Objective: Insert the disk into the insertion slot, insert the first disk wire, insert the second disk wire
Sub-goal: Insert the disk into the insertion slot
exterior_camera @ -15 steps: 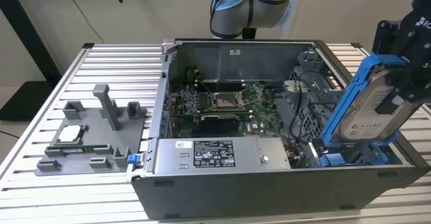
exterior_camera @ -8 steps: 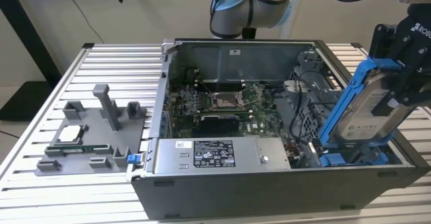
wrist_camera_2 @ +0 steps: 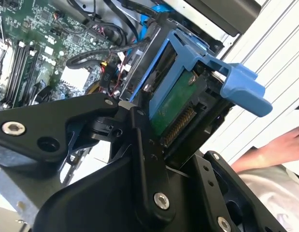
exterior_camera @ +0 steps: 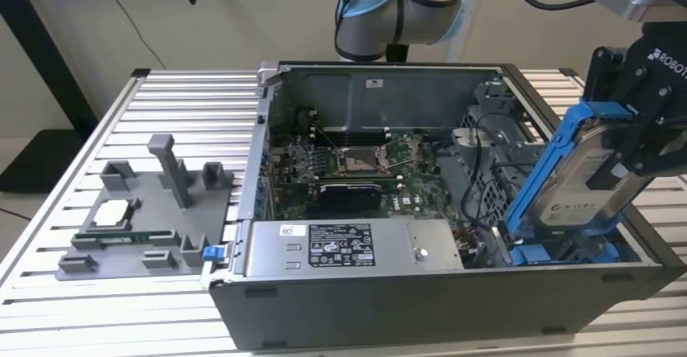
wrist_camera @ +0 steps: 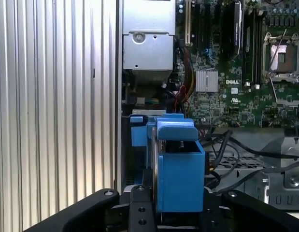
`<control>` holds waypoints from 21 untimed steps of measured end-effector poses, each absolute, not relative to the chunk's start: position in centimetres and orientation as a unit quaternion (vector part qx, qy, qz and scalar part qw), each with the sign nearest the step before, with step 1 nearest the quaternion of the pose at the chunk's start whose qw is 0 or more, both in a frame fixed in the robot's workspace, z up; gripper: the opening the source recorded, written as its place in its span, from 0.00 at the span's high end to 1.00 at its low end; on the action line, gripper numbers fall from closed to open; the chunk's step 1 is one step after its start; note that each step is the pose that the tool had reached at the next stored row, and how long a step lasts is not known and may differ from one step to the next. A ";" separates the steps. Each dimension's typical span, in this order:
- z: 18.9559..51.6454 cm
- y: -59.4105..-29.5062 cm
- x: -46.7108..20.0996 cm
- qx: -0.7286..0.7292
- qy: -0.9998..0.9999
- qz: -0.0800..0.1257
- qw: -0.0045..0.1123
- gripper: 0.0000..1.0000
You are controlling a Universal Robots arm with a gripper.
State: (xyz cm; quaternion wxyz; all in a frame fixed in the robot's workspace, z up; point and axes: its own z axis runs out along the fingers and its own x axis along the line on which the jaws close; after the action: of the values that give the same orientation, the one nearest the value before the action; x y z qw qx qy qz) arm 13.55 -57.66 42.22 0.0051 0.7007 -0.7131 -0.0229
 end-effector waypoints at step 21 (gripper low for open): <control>40.3 -57.3 13.7 0.701 -0.713 -0.024 0.004 1.00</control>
State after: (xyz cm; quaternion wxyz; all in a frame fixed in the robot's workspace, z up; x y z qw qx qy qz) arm 13.73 -57.35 40.28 0.0039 0.7007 -0.7131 -0.0241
